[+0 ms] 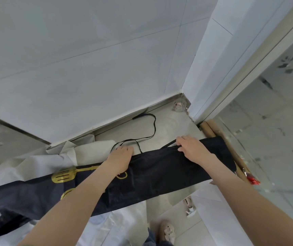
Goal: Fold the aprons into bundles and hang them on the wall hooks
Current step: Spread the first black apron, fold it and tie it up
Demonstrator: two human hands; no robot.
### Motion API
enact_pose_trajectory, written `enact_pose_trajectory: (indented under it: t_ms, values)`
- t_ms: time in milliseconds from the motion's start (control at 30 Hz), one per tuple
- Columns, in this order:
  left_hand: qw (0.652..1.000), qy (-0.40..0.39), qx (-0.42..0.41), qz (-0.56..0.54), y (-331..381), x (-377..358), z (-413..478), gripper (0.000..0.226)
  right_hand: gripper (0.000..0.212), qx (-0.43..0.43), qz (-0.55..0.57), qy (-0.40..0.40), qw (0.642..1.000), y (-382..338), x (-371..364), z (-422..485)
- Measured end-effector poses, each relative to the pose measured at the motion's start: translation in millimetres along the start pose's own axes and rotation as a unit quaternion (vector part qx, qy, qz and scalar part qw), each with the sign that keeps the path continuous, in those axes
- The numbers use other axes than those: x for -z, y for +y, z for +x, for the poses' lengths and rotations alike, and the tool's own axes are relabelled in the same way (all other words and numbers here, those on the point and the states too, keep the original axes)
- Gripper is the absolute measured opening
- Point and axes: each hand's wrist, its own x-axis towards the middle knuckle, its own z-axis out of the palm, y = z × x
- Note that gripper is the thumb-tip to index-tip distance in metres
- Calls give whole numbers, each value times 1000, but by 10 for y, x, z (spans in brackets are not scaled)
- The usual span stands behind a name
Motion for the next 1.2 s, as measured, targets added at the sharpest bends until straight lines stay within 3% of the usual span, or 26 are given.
enact_pose_trajectory:
  t_ms: [167,267,400,533,633,800,867,967,1033,1100,1200]
  values:
    - [998,36,-33,-31,103,35,53,39,35,-17,-26,-37,999,-16,-48,-6]
    - [991,79,-80,-73,283,45,94,41,31,1,-67,-42,997,-34,-87,-28]
    - [983,94,-116,-105,539,43,118,62,20,16,-13,-83,996,-40,-23,-76]
    - [977,30,-125,-170,678,174,138,75,8,33,41,-128,990,-68,198,-183]
    - [962,-14,-120,-244,772,359,102,59,27,71,24,-115,990,-119,436,-324]
    - [946,10,-141,-290,887,809,-53,29,28,192,-46,-50,979,-270,960,-499]
    - [941,-17,-132,-311,942,1016,-175,24,24,225,-59,-24,972,-401,1196,-560]
    - [945,-88,-92,-300,989,1232,-354,37,21,236,-69,1,969,-591,1448,-609]
    - [941,-87,-74,-319,983,1296,-465,39,22,222,-76,34,972,-664,1515,-648]
    - [926,-75,-66,-364,964,1362,-597,32,45,170,-79,100,977,-651,1518,-679]
    - [868,-45,-50,-491,857,1502,-800,21,80,33,90,223,970,-574,1503,-777]
